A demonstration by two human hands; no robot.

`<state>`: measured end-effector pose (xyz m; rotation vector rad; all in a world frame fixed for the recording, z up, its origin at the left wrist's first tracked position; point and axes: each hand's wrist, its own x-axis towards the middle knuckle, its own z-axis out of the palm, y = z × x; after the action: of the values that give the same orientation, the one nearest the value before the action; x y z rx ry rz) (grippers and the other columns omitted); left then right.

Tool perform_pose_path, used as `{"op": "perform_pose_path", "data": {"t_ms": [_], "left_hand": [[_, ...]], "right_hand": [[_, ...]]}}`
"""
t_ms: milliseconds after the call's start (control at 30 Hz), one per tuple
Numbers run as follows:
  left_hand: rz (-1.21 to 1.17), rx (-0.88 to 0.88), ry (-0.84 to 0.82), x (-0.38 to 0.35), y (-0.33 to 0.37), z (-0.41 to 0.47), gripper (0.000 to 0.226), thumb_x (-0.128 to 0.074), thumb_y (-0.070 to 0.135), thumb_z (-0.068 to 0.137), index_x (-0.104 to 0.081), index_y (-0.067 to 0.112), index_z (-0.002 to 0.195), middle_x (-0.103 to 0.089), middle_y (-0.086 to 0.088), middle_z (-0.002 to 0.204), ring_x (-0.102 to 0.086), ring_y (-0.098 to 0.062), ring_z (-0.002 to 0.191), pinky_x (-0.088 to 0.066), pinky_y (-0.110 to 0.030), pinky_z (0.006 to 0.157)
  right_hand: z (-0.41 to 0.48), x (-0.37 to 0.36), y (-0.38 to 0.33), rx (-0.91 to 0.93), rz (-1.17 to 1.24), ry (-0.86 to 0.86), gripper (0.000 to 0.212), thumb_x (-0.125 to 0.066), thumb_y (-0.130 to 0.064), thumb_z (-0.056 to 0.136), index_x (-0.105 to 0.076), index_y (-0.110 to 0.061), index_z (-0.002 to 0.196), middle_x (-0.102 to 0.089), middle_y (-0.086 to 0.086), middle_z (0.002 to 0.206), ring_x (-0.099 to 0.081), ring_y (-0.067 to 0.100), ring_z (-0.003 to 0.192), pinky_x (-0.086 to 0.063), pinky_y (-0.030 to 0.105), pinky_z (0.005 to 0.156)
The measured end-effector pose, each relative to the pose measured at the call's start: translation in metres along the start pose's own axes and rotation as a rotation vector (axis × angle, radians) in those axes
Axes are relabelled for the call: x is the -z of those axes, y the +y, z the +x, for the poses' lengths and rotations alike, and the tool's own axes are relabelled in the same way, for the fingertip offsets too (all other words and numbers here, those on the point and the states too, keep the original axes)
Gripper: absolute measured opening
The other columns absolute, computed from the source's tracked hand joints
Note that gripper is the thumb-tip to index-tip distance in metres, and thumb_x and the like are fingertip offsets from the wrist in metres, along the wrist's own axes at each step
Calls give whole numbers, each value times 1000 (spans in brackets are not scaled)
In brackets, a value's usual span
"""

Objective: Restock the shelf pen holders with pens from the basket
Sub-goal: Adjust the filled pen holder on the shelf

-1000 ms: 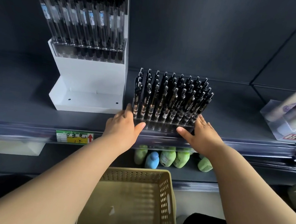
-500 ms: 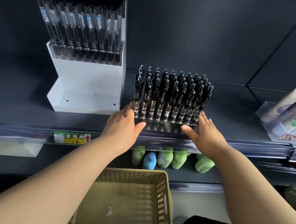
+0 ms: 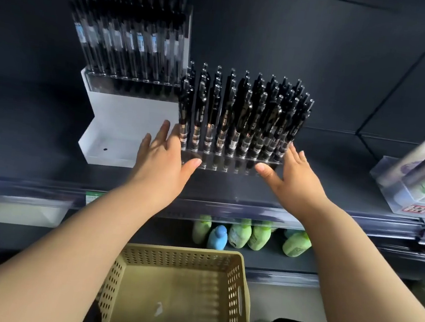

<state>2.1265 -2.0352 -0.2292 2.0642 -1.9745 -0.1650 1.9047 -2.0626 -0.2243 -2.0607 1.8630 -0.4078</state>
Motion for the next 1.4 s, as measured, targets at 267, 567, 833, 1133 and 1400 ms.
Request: {"op": "perform_pose_path", "data": {"t_ms": [267,567,833,1133,1400], "left_hand": [[-86,165,35,41,-35,-5,61,-40,46,95,-28,4,138,-28,-17,148,-27,-32,137,-27,-43,111],[-16,149,93,70,-88,-4,62,-42,39,96,-26,-4,139,-21,-17,153,-12,-27,143,-7,-34,116],[10,245,-18,61,-136,6,63,-40,47,94,-30,0,136,-31,-16,148,-29,-34,136,-32,-46,108],[22,278,-94,40,-147,8,61,-38,47,96,-32,-1,133,-38,-17,141,-39,-30,127,-35,-37,99],[24,295,-94,32,-154,9,54,-40,46,96,-35,4,129,-46,-13,134,-45,-31,121,-39,-39,93]], "right_hand": [[11,3,-59,157,5,37,81,-38,-54,92,-2,-10,150,-2,-2,158,3,14,145,-4,27,115],[29,-23,-115,242,60,10,81,-40,-53,92,-2,-9,150,-4,1,158,2,17,145,-2,27,115],[40,-56,-140,231,64,-64,84,-40,-54,92,-2,-8,150,-4,5,158,3,18,145,-1,26,115],[48,-79,-138,208,-5,-121,83,-38,-55,92,-1,-8,150,-3,5,158,4,17,145,-1,26,115],[53,-95,-133,225,-93,-148,84,-32,-58,92,1,-7,149,-2,6,158,6,16,146,-1,28,116]]}}
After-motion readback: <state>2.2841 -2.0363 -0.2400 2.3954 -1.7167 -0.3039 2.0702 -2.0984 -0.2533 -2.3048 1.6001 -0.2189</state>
